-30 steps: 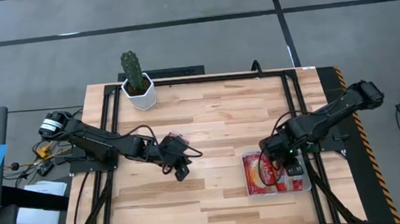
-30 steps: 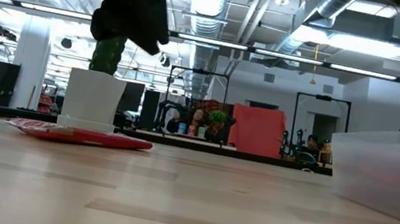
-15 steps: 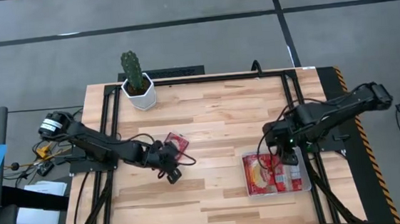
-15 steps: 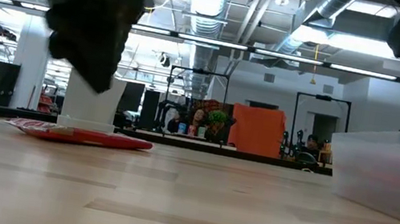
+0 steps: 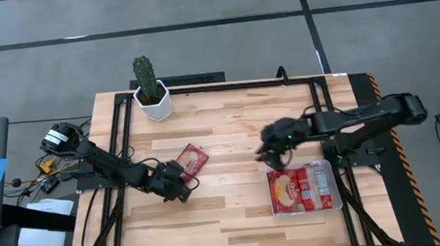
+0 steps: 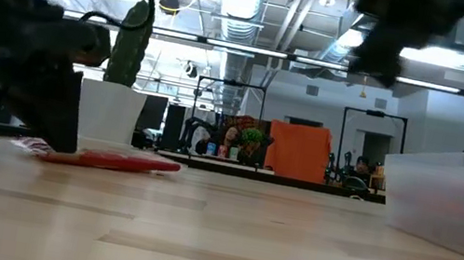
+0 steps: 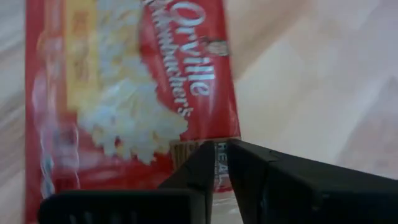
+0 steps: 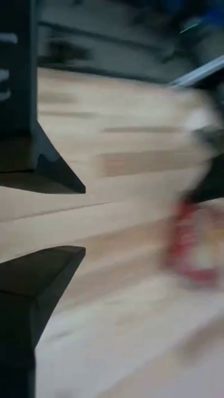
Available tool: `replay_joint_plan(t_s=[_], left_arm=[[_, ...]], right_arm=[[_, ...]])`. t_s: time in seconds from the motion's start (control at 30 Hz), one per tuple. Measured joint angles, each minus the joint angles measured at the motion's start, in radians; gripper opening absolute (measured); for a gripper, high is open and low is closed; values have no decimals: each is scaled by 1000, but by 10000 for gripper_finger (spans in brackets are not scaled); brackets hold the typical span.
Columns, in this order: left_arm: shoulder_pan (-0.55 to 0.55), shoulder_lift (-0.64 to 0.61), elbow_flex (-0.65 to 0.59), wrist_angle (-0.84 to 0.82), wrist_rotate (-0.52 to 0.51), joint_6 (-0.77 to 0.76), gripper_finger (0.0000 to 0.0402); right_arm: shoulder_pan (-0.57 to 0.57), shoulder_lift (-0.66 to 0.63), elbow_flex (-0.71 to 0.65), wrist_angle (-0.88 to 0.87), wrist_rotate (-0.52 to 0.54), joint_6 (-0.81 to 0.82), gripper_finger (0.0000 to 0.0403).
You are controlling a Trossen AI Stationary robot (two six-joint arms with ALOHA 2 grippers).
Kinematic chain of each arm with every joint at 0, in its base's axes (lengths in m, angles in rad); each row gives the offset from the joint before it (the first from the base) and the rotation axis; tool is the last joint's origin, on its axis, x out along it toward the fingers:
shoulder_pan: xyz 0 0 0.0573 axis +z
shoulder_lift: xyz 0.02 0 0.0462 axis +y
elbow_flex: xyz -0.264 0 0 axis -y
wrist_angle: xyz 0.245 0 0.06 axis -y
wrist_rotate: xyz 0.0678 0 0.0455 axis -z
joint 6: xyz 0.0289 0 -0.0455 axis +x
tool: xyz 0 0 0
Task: Sort popcorn bags into baskets
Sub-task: Put the popcorn bag into the transparent bin
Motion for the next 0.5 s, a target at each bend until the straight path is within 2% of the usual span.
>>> replay_joint_plan(t_s=[0.1, 0.23, 0.37, 0.5], left_arm=[[1, 0, -38, 12, -32, -46, 13], [1, 0, -109, 121, -52, -89, 3], [3, 0, -169, 207, -50, -140, 2], [3, -1, -193, 231, -44, -164, 1]], right_arm=[[-38, 106, 1, 263, 3, 10, 165], [-90, 260, 0, 513, 3, 90, 161], [-136, 423, 49, 590, 2, 147, 166], [-167, 576, 148, 582, -46, 151, 203]])
